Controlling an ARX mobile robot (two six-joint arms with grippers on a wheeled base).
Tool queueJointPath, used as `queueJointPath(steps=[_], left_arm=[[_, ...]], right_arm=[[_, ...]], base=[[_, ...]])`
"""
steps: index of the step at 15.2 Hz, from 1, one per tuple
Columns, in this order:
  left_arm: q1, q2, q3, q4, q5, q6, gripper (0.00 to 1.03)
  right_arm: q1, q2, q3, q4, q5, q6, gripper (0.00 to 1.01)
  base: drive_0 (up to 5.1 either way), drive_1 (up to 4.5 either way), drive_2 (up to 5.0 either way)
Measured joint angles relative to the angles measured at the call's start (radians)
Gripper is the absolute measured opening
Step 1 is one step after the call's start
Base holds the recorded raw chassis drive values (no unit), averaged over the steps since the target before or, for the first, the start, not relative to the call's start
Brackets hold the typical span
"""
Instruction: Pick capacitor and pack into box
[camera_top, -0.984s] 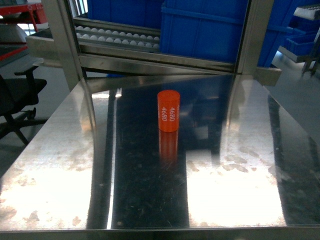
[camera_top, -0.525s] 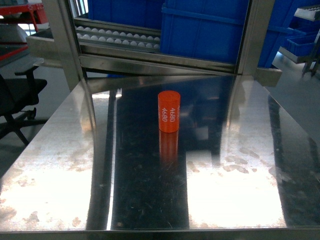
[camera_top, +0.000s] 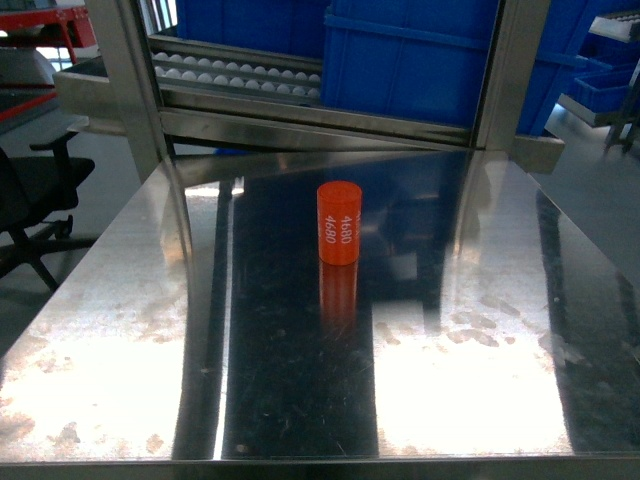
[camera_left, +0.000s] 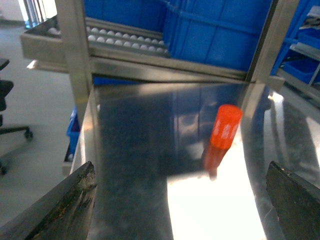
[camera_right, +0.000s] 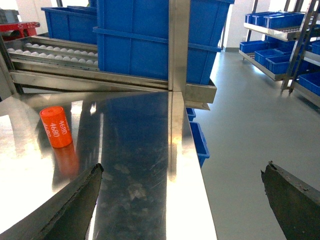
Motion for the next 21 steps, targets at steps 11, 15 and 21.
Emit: queueJointPath(steps=[11, 15, 21], left_arm=[[-0.136, 1.26, 0.805, 0.216, 0.001, 0.009, 0.98], [-0.121, 1.408, 0.973, 0.162, 0.014, 0.003, 0.98], [-0.11, 1.527, 1.165, 0.082, 0.034, -0.01, 0.98]], right_arm=[[0.0, 0.0, 0.0, -0.001, 0.0, 0.0, 0.98], [0.0, 0.0, 0.0, 0.0, 0.0, 0.0, 0.98], [0.0, 0.0, 0.0, 0.0, 0.0, 0.0, 0.98]], base=[[0.0, 0.0, 0.0], [0.0, 0.0, 0.0], [0.0, 0.0, 0.0]])
